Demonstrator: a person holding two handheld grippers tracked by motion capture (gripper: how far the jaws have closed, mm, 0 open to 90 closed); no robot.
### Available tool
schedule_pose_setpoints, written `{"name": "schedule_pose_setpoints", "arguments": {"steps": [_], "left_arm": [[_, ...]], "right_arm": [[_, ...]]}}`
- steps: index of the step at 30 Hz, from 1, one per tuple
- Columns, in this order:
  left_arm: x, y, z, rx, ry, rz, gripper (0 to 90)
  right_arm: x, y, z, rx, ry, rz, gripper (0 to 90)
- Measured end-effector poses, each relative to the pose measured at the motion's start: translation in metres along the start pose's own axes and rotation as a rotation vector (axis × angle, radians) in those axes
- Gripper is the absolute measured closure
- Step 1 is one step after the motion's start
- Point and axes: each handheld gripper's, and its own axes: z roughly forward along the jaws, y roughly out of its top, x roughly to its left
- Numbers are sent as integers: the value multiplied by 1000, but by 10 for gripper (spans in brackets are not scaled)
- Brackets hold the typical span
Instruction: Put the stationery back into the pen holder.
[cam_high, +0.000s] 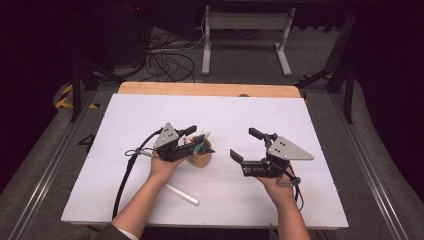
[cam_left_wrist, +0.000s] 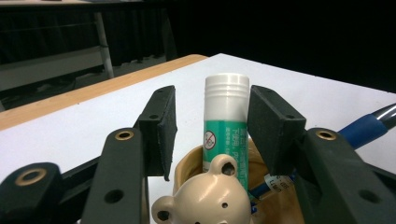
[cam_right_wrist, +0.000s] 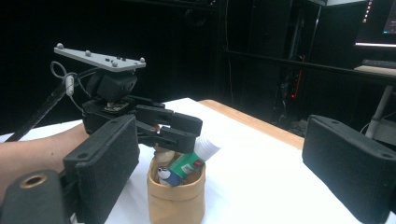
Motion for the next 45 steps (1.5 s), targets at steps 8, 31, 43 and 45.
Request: {"name": "schedule_pose_setpoints", "arguments": {"steps": [8, 31, 43, 45], "left_arm": [[2, 5, -5, -25, 0, -38, 452], [9, 19, -54, 14, -3, -20, 261], [13, 17, -83, 22, -71, -4, 213], [13, 16, -86, 18, -103, -1, 212]], "right_arm": [[0, -1, 0, 6, -3, 1, 133], [0, -3, 1, 54, -16, 4, 477], [0, -4, 2, 59, 22, 4, 393], [1, -4, 2, 62, 28, 1, 362]]}}
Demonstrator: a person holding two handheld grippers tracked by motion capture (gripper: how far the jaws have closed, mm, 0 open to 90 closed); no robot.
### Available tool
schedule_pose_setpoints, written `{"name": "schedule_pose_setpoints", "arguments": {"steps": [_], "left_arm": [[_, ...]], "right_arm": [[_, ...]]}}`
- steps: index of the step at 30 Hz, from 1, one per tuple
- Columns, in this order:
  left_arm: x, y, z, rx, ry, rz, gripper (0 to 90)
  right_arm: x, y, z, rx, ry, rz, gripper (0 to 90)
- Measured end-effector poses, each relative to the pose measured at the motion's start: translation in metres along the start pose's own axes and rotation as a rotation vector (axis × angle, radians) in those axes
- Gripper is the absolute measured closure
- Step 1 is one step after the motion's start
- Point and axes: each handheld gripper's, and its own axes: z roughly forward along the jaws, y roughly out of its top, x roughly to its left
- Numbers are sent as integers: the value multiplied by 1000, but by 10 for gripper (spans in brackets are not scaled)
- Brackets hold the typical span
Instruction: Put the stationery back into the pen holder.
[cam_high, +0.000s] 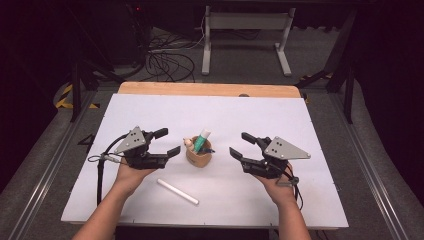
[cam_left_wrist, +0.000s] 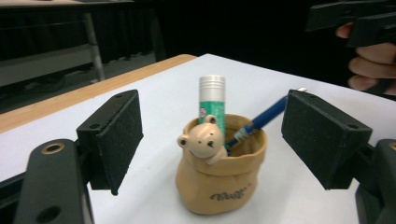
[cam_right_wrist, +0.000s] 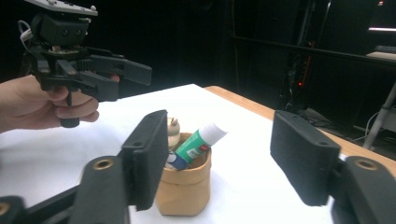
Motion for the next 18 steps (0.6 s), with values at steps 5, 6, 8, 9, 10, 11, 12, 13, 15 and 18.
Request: {"name": "schedule_pose_setpoints", "arguments": {"steps": [5, 6, 8, 9, 10, 11, 12, 13, 15, 18], "left_arm": [[-1, -2, -8, 11, -75, 26, 201], [-2, -2, -9, 18, -96, 34, 200], [-4, -3, -11, 32, -119, 58, 196], [-6, -3, -12, 42, -136, 61, 194], [-7, -4, -12, 48, -150, 66, 193], [-8, -5, -11, 57, -165, 71, 193], [-9, -6, -10, 67, -180, 79, 193], [-10, -7, -9, 79, -196, 88, 193], [-12, -9, -6, 94, -245, 100, 209], [-17, -13, -1, 131, -291, 128, 244]], "right_arm": [[0, 0, 1, 3, 9, 1, 314], [0, 0, 0, 2, 9, 2, 309], [0, 0, 0, 0, 10, 2, 307], [0, 1, 0, 0, 10, 1, 307], [0, 1, 0, -1, 9, 0, 306], [0, 1, 0, -1, 10, 0, 306], [0, 1, 0, 2, 9, -2, 306], [0, 1, 0, 3, 10, -2, 306], [0, 1, 0, 4, 10, -3, 306], [1, 1, 0, 4, 11, -3, 306]]}}
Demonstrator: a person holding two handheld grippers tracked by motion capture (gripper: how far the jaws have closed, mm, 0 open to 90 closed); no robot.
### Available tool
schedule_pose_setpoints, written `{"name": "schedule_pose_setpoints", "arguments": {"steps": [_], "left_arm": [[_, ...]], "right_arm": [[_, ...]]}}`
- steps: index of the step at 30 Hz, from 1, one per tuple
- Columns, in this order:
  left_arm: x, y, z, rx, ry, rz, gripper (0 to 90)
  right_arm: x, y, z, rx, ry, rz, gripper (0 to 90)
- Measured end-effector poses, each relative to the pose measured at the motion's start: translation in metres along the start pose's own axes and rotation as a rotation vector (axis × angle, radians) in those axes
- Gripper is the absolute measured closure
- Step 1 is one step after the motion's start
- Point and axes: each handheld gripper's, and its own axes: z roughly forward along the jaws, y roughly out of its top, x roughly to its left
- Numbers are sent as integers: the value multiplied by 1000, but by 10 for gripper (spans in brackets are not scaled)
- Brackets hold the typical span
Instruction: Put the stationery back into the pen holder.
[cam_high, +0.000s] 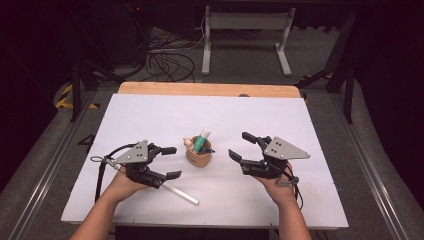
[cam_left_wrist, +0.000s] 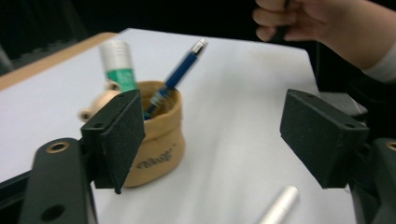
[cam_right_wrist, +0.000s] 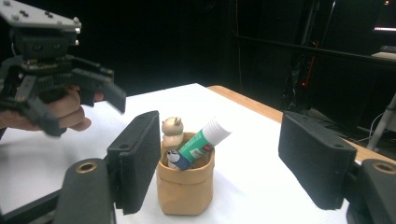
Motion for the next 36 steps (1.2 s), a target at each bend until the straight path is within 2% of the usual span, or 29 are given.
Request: {"name": "schedule_pose_setpoints", "arguments": {"steps": [5, 8, 11, 12, 16, 23, 30, 36], "left_arm": [[-4, -3, 8, 50, -43, 30, 281], [-8, -4, 12, 85, -67, 66, 337], [-11, -8, 18, 136, -96, 96, 372], [-12, -10, 22, 170, -110, 110, 379], [-15, -14, 30, 226, -149, 146, 412], [-20, -14, 37, 262, -197, 186, 475], [-28, -16, 46, 318, -216, 241, 518], [-31, -18, 52, 360, -222, 262, 533]], "right_arm": [[0, 0, 0, 1, 3, -2, 305], [0, 0, 1, 2, 3, -3, 305], [0, 0, 1, 2, 4, -2, 305], [0, 0, 1, 2, 5, -2, 305], [1, 0, 1, 2, 7, -6, 305], [1, 0, 1, 4, 9, -7, 305], [2, 0, 2, 6, 13, -7, 305], [2, 0, 2, 9, 14, -8, 305]]}}
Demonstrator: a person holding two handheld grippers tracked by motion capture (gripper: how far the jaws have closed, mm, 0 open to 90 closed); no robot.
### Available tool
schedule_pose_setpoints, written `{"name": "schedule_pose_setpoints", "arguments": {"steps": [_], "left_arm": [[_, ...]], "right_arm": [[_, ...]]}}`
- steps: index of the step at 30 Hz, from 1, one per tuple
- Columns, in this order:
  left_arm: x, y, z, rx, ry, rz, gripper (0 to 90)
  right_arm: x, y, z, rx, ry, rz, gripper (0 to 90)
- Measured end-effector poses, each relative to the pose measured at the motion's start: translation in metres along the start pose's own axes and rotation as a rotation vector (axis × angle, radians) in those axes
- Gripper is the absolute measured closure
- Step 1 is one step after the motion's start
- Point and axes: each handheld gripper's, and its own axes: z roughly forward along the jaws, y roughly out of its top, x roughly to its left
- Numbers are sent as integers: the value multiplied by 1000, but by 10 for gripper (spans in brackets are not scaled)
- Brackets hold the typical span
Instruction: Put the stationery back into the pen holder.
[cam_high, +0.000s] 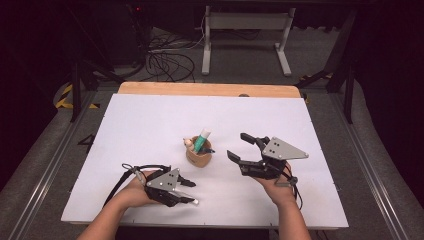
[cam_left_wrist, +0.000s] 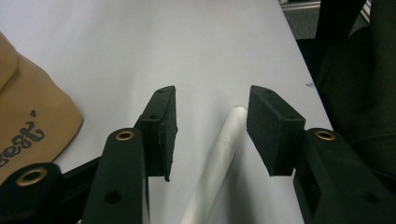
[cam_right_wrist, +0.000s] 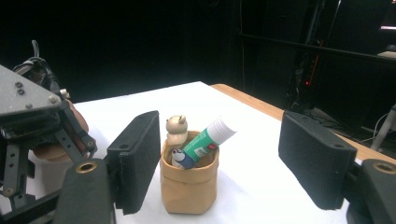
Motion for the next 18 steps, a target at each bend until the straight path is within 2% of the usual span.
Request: {"name": "schedule_pose_setpoints", "arguments": {"steps": [6, 9, 13, 18], "left_arm": [[-2, 1, 7, 54, -9, 25, 539], [-3, 0, 10, 75, -16, 25, 539], [-2, 0, 12, 103, -4, 29, 544], [-2, -1, 14, 121, -12, 24, 557]], "right_arm": [[0, 0, 1, 3, 3, 1, 305], [0, 0, 1, 5, 4, 1, 305], [0, 0, 1, 6, 5, 1, 305], [0, 0, 1, 6, 8, 2, 305]]}}
